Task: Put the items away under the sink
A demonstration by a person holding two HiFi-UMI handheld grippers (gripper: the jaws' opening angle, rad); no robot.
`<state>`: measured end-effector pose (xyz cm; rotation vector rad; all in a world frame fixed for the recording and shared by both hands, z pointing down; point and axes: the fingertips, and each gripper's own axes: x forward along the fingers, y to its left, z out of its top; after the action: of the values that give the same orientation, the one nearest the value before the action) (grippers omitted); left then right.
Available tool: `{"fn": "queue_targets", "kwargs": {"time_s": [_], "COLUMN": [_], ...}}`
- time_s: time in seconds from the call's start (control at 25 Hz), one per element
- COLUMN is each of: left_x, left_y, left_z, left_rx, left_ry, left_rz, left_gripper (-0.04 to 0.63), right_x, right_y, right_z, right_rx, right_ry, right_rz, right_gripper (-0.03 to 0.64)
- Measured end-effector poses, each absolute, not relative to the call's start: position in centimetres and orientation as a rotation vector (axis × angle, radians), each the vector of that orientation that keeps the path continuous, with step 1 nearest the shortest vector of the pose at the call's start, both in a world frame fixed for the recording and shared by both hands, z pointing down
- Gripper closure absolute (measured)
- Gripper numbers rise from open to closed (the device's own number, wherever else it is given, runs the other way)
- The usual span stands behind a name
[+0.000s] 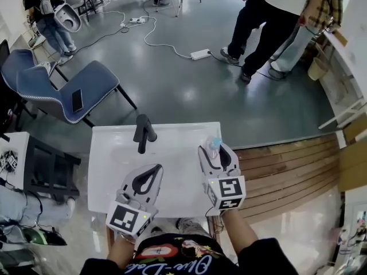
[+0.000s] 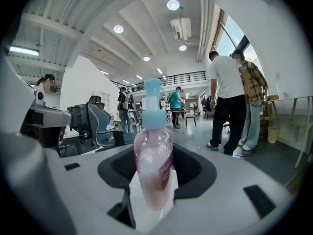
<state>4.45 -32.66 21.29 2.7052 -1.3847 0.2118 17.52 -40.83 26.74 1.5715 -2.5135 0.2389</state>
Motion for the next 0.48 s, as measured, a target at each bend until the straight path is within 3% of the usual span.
{"fn": "queue_targets", "kwargs": {"time_s": [0.48], "left_x": [1.3], "left_y": [-30.1], "left_z": [20.7], "left_rx": [2.745], "left_ry": [-1.328], "left_rz": [0.187], "left_gripper": [0.588], "right_x": [16.2], "right_y": [-37.6], "right_z": [24.9], "right_rx": [1.664], "right_ry": [-2.474], "right_rz": [0.242], "right_gripper": [0.402]}}
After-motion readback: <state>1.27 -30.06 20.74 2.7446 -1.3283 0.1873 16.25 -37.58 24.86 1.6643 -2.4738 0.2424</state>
